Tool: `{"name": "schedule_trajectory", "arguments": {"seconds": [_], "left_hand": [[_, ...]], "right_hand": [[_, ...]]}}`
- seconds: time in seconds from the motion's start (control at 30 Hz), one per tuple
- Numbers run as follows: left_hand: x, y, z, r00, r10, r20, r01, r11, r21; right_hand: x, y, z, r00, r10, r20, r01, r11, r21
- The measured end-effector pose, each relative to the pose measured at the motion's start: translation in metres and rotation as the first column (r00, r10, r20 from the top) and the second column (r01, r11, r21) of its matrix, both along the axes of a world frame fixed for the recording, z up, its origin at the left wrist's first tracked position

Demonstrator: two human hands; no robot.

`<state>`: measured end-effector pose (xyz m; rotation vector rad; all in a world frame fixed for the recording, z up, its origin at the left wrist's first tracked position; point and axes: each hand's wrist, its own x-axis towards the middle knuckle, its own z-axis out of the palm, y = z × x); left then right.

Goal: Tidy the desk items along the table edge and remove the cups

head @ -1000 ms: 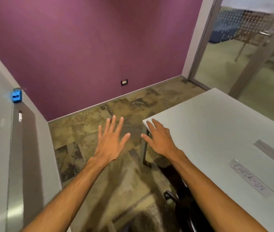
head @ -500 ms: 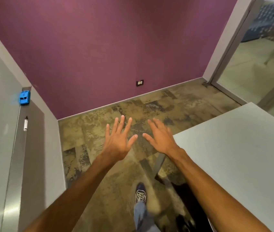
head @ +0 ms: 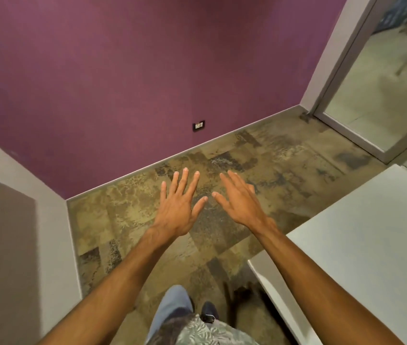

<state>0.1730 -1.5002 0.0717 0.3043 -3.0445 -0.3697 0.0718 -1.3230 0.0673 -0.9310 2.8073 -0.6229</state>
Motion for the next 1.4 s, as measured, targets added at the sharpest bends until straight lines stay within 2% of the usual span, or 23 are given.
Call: {"name": "schedule_trajectory", "arguments": {"seconds": [0.23,0.43,0.77,1.03,1.2,1.4], "left_hand": [[-0.126,-0.039,0.0,0.992,-0.126,-0.003,0.126,0.992,-0.008],[-0.261,-0.069,-0.001,0.959,-0.284,-0.01,0.284,0.959,0.013],[-0.435,-0.065,0.011,0.816,-0.579,0.011,0.578,0.816,0.019],[-0.57,0.005,0.006,0.68,-0.733,0.01,0.733,0.681,0.002],[-0.659,0.078,0.001,0.623,-0.782,0.008,0.782,0.623,0.03],[-0.759,0.182,0.014,0.621,-0.784,0.015,0.783,0.621,0.038]], "right_hand": [[-0.103,-0.018,-0.01,0.99,-0.137,0.016,0.136,0.99,0.046],[-0.203,-0.033,-0.013,0.944,-0.326,0.052,0.322,0.944,0.073],[-0.322,-0.025,0.002,0.827,-0.562,0.004,0.559,0.824,0.093],[-0.407,0.042,0.001,0.665,-0.747,0.002,0.743,0.661,0.102],[-0.475,0.108,-0.003,0.65,-0.755,-0.086,0.76,0.642,0.106],[-0.571,0.199,0.012,0.565,-0.825,-0.009,0.821,0.562,0.099]]}}
